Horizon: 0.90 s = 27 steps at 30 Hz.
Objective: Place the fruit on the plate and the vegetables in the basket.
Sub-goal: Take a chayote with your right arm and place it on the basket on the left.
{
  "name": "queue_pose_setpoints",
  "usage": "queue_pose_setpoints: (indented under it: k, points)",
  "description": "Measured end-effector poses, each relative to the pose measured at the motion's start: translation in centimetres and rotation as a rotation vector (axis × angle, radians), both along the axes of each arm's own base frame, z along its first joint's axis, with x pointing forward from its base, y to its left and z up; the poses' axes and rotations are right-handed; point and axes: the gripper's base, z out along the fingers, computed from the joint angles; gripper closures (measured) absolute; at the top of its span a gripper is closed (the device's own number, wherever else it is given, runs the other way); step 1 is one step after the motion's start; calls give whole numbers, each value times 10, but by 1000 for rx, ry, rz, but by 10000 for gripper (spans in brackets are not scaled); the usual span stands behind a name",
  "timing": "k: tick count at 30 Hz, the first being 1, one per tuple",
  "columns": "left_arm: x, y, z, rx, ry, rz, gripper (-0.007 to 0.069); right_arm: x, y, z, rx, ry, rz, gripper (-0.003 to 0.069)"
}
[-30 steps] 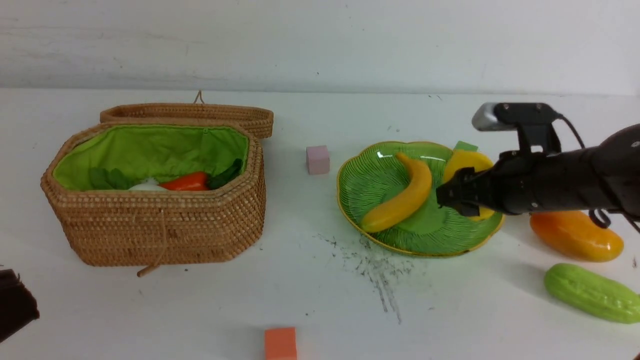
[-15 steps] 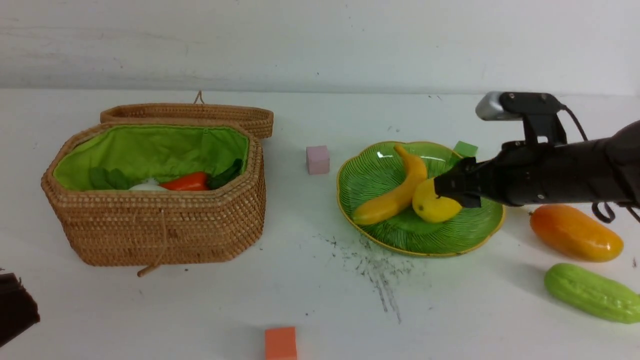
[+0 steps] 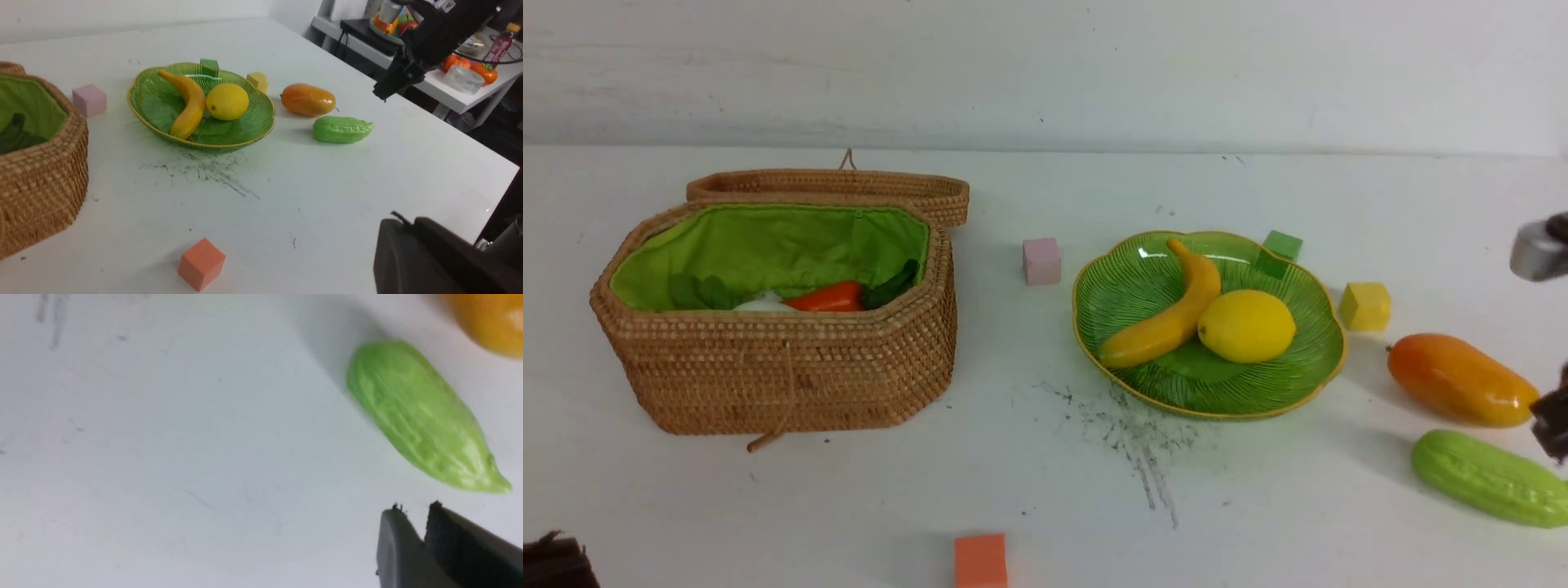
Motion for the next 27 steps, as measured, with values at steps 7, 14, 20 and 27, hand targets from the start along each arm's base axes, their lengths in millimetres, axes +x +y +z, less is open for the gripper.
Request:
queue_pose_setpoints:
  k: [7,14,20,27]
  points:
    - [-1,0,-1,32,-24,-16,599,15,-8,-23,-62,67,-19,235]
    - [-1,0,-1,45,-39,-20,599,45,-12,-62,-89,72,28,-15]
    - [-1,0,-1,45,-39,-20,599,60,-17,-95,-135,126,74,15]
    - [-1,0,-1,45,-39,-20,599,70,-15,-120,-131,151,128,74]
